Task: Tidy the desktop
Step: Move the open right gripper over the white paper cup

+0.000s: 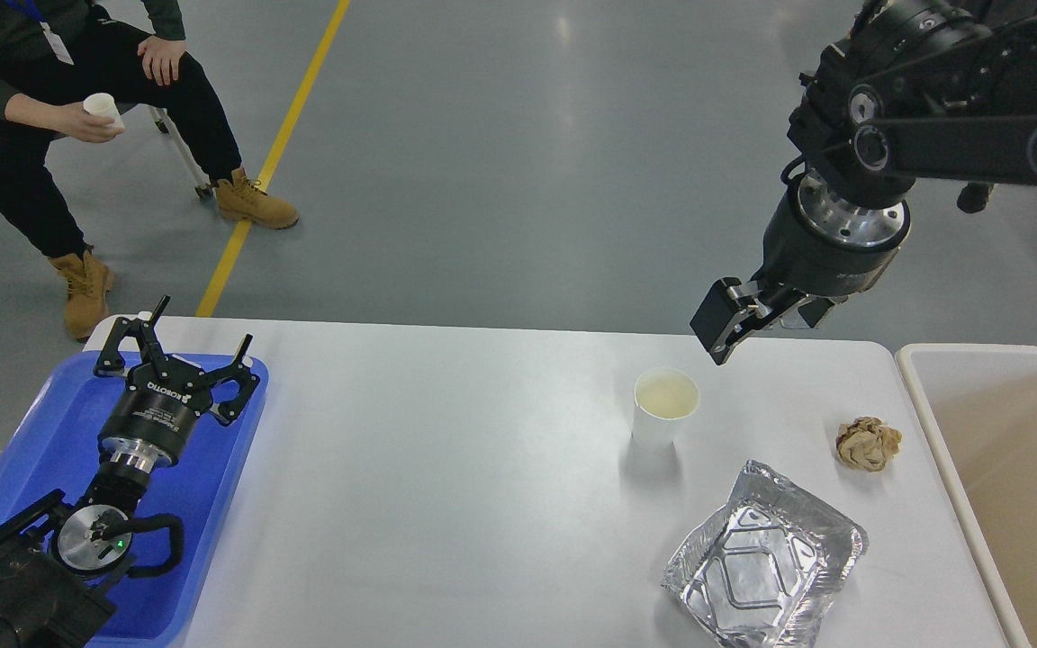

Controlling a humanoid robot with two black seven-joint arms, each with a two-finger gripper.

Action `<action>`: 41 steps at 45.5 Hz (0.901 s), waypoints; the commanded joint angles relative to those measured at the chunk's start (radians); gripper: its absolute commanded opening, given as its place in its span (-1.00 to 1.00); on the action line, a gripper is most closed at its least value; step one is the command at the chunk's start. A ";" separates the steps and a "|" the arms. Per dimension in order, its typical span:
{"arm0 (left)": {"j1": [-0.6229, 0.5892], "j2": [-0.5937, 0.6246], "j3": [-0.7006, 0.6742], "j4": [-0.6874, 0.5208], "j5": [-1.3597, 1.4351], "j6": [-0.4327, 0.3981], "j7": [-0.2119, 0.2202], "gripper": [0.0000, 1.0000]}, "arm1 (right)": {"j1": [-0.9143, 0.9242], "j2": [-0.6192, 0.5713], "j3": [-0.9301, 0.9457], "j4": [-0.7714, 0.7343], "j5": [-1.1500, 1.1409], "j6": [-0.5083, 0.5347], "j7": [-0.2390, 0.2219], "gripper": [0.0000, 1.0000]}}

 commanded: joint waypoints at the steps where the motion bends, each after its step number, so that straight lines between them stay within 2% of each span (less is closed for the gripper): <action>1: 0.000 0.000 0.000 0.000 0.000 0.000 0.000 0.98 | -0.029 -0.024 0.004 -0.032 0.002 0.037 0.033 1.00; 8: 0.000 0.000 0.000 0.000 0.000 0.002 0.000 0.98 | -0.051 -0.042 -0.005 -0.040 0.095 0.037 0.043 1.00; 19: 0.000 0.000 0.000 0.000 0.000 0.002 0.000 0.98 | -0.170 -0.029 0.012 -0.193 0.141 0.037 0.040 1.00; 23: 0.000 0.000 -0.002 0.000 0.000 0.002 0.000 0.98 | -0.212 0.014 0.013 -0.253 0.141 0.007 0.040 1.00; 27: 0.000 0.000 -0.002 0.000 0.000 0.002 0.000 0.98 | -0.262 0.056 0.012 -0.310 0.140 -0.050 0.040 1.00; 36: 0.000 -0.002 -0.003 0.000 0.000 0.002 0.000 0.98 | -0.390 0.109 0.004 -0.351 0.117 -0.289 0.036 1.00; 41: 0.000 -0.002 -0.003 0.000 0.000 0.002 0.000 0.98 | -0.437 0.126 0.007 -0.370 0.111 -0.325 0.036 1.00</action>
